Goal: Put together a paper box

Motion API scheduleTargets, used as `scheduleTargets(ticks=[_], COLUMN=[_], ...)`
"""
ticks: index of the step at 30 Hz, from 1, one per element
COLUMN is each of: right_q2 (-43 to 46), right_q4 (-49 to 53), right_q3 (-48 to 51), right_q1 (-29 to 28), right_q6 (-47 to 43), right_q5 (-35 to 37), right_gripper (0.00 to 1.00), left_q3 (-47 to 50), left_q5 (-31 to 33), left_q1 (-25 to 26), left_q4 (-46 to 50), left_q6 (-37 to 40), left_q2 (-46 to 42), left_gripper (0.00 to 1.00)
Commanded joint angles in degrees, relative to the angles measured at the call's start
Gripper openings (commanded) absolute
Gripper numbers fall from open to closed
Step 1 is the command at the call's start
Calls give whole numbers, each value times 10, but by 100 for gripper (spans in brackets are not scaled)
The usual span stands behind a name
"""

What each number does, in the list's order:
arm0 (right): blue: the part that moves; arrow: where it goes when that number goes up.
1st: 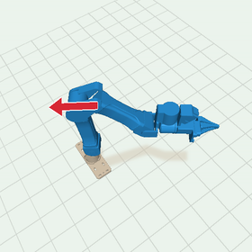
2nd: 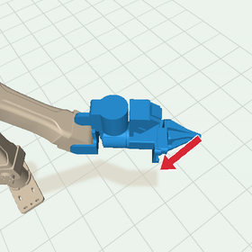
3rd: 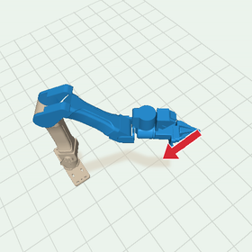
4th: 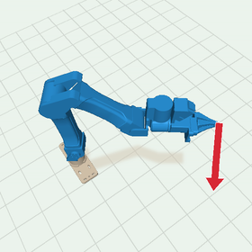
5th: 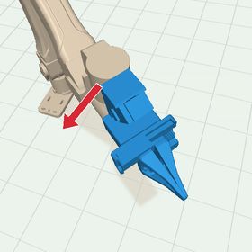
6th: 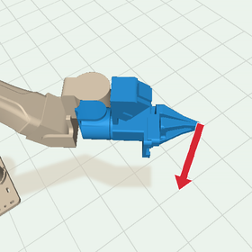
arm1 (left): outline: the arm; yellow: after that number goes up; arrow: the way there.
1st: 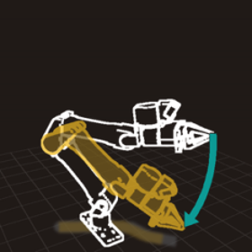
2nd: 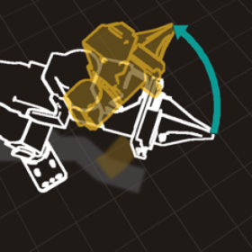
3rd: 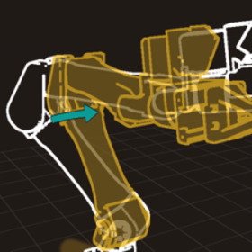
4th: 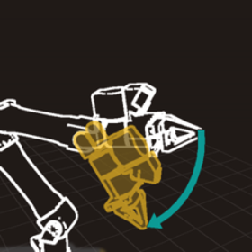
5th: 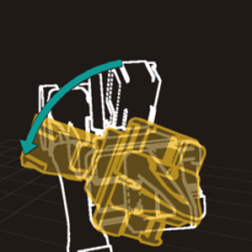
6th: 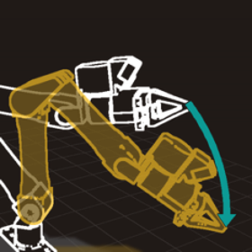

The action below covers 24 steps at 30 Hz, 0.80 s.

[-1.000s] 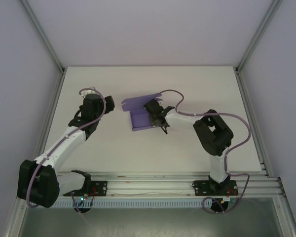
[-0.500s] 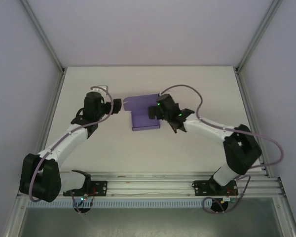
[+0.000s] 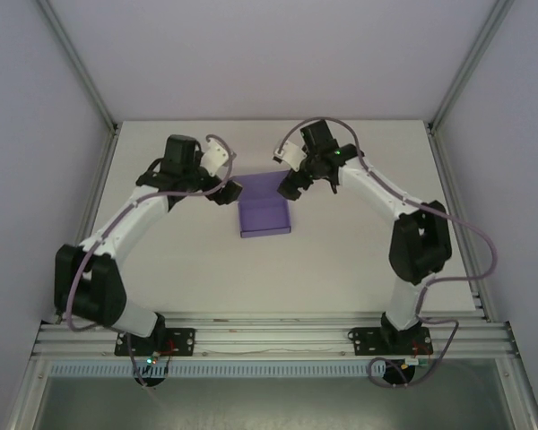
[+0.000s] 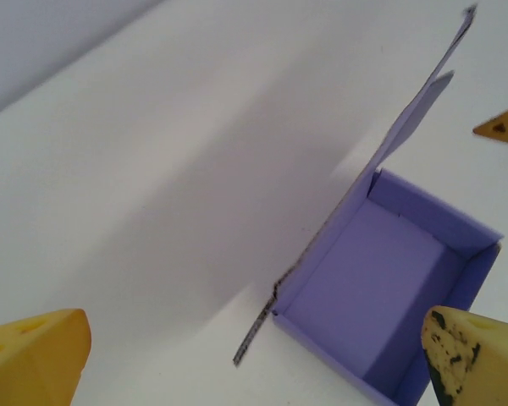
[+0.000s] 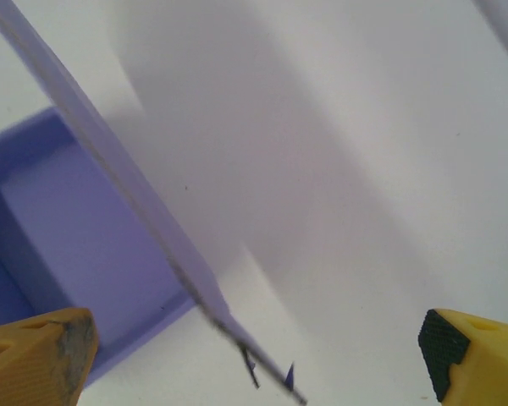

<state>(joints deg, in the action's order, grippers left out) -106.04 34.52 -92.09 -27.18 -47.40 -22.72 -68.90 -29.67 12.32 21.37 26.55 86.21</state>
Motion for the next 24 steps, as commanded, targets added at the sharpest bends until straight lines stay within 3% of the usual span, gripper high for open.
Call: scheduleTargets(ticks=[1,3,7,11,13,15,16,24], right_q2=[-33,-55,-84,-96,-96,-98,-99,-95], right_q4=[116,144,164,176,176,172,172,166], right_q3=[-60,-89,-118,-129,-130,-134,-136,-138], right_q1=[10,12,12,11,11,11,11,11], right_q6=[-94,-104,-111,-104,-100,-89,-84,-32], right_q5=[-25,-27,-24,-21,-26,-29,-30,-25], right_gripper=[91,82,51,38,29,23,20,9], left_q3=[-38,-62,-90,-120,-135,-137,-137,-127], left_q5=[-6,-11,-24,-6,-1,31,49,124], left_q1=[-3,-2,-3,5,10,17,22,46], left_q4=[100,122,146,161,182,180,178,132], left_q6=[79,97,117,102,105,102,97,46], left_q2=[41,62,89,119,134,145,149,149], left_gripper=[95,89,67,52,37,9,1,0])
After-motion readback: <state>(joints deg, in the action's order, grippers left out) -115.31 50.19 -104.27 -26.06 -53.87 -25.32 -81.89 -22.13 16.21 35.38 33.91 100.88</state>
